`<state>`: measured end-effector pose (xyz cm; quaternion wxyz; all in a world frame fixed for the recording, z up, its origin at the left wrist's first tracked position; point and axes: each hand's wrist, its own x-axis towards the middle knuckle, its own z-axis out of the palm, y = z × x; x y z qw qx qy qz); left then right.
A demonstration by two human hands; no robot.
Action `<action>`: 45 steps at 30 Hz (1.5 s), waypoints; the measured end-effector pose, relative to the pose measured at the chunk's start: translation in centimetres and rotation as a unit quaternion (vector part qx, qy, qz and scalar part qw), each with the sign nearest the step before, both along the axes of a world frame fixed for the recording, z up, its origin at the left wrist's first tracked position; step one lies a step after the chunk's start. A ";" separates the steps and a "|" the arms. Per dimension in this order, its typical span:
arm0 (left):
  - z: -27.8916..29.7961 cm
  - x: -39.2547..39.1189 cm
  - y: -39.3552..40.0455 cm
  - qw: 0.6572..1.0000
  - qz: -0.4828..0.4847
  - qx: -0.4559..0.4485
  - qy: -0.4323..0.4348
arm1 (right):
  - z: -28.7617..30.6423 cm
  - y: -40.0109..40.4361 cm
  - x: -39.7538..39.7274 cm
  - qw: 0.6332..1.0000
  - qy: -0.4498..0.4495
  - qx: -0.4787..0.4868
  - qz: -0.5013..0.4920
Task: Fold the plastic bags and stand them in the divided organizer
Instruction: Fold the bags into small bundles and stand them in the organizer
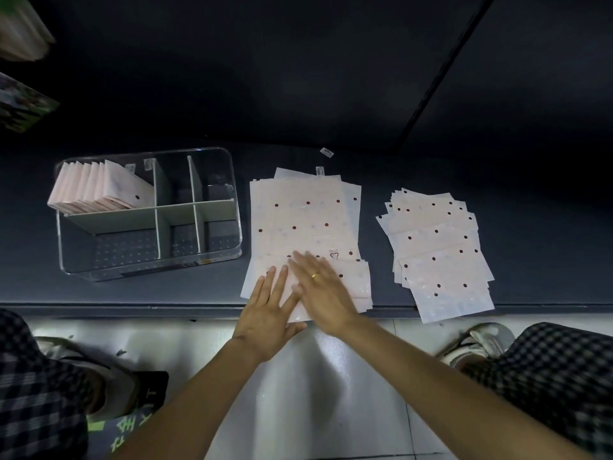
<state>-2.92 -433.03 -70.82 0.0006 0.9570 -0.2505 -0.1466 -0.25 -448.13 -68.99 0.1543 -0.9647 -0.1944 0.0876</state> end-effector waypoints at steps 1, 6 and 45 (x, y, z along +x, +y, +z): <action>0.1 0.1 0.1 1.000 0.002 0.000 0.005 | -0.5 0.4 -0.5 1.000 0.021 -0.011 0.014; 0.2 0.3 0.6 1.000 0.011 -0.004 0.005 | -1.8 -2.9 -1.4 0.995 0.059 -0.065 -0.043; 2.0 -1.8 -0.7 0.983 -0.054 -0.157 -0.074 | 2.1 -4.1 -0.4 0.910 0.261 0.129 -0.295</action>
